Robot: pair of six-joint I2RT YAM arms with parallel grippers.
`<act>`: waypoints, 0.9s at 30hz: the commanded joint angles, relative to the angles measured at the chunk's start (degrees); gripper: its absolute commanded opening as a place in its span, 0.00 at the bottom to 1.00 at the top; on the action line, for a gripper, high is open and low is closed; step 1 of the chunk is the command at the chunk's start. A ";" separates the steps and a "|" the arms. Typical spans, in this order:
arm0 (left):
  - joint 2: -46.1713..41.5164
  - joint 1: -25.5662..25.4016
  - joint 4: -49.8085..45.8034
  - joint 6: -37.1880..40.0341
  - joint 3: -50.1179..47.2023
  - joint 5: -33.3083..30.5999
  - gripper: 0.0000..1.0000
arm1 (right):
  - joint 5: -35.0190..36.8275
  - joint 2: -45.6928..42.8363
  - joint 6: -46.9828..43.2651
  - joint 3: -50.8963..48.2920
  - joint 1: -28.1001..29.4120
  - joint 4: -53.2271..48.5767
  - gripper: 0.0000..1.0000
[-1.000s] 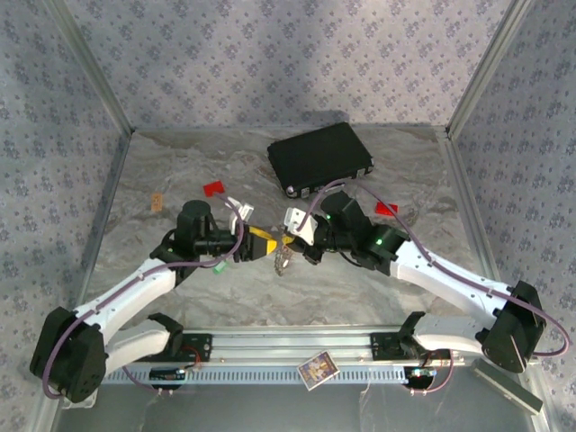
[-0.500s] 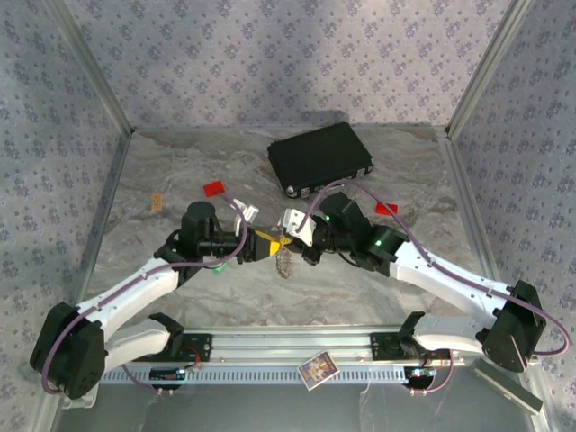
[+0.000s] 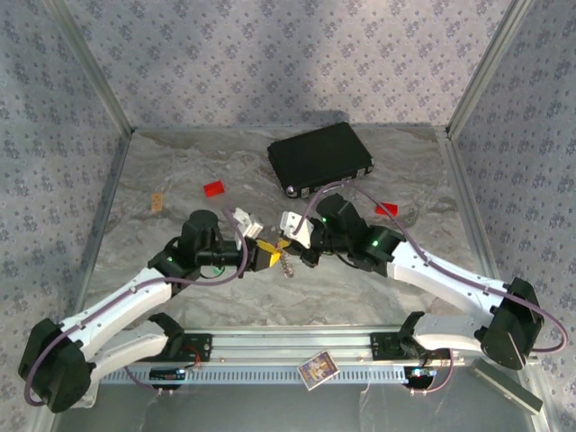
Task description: Put the keys on the keyring
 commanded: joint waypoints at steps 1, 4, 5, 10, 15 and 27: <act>-1.05 -2.54 -7.64 9.65 2.52 -2.48 0.16 | 1.00 0.59 0.69 1.80 -0.27 0.40 0.00; -2.05 -4.62 -9.93 14.36 2.82 -6.74 0.26 | 1.06 0.73 0.97 1.88 -0.31 0.35 0.00; -2.70 -5.43 -10.66 16.39 2.84 -8.62 0.27 | 0.95 0.72 1.14 1.80 -0.35 0.34 0.00; -5.67 -8.49 -10.80 24.39 1.31 -13.16 0.32 | -0.03 0.79 1.66 1.79 -0.49 0.08 0.00; -7.75 -10.86 -10.06 28.06 -0.10 -18.77 0.37 | -1.91 0.95 1.54 1.84 -0.80 -0.52 0.00; -11.75 3.01 -8.70 16.47 -1.91 -3.06 0.48 | -8.00 0.63 -3.40 1.35 -3.12 -2.86 0.00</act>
